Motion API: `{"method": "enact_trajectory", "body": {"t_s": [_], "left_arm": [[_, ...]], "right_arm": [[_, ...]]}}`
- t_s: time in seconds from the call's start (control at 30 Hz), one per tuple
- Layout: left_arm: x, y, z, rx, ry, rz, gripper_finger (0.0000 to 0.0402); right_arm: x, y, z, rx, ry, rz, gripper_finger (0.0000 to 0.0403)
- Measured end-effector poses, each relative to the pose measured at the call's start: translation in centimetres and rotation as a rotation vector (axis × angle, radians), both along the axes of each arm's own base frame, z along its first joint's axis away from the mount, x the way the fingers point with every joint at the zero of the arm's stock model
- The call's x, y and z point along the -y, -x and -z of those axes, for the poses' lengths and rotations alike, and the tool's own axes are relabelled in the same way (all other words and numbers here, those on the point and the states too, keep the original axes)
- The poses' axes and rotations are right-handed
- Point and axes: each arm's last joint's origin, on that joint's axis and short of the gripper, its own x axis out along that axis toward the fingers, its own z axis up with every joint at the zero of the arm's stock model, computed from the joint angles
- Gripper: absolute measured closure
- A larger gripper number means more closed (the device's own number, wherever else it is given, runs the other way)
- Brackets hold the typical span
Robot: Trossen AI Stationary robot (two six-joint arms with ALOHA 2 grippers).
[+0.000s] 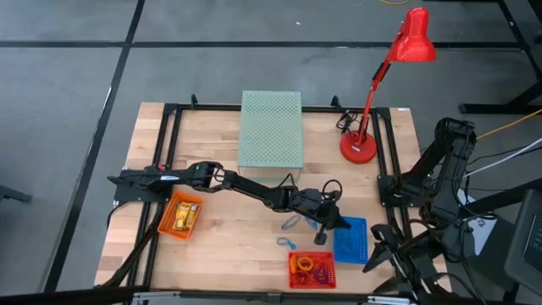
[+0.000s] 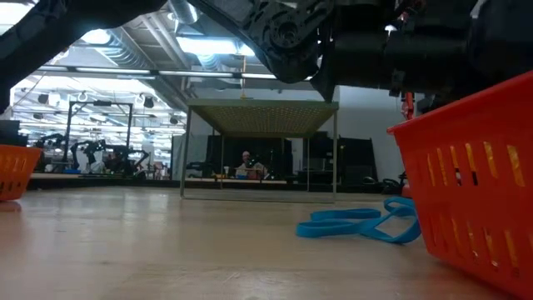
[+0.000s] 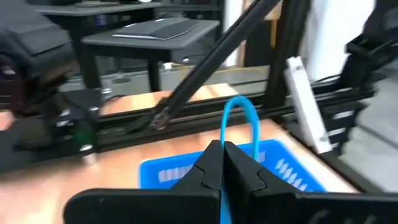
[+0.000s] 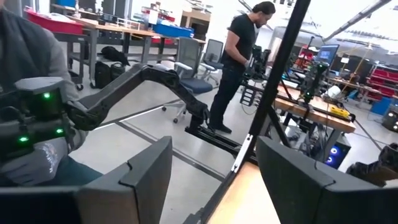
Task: Pick & Place Office Desk Supplies
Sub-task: Put the blue rubber band into the blue bin
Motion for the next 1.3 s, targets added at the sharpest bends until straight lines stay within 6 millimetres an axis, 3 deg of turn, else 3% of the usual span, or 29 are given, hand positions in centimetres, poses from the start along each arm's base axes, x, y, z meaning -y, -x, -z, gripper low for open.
{"method": "enact_trajectory", "body": {"t_s": [0.63, 1.3], "left_arm": [[0.31, -0.09, 0.77, 0.008, 0.01, 0.017, 0.0395], [0.32, -0.23, -0.13, 0.081, 0.007, -0.01, 0.0249]], "right_arm": [[0.02, -0.04, -0.01, -0.002, -0.004, 0.001, 0.017], [0.03, -0.04, 0.14, -0.014, 0.003, 0.002, 0.0169]]}}
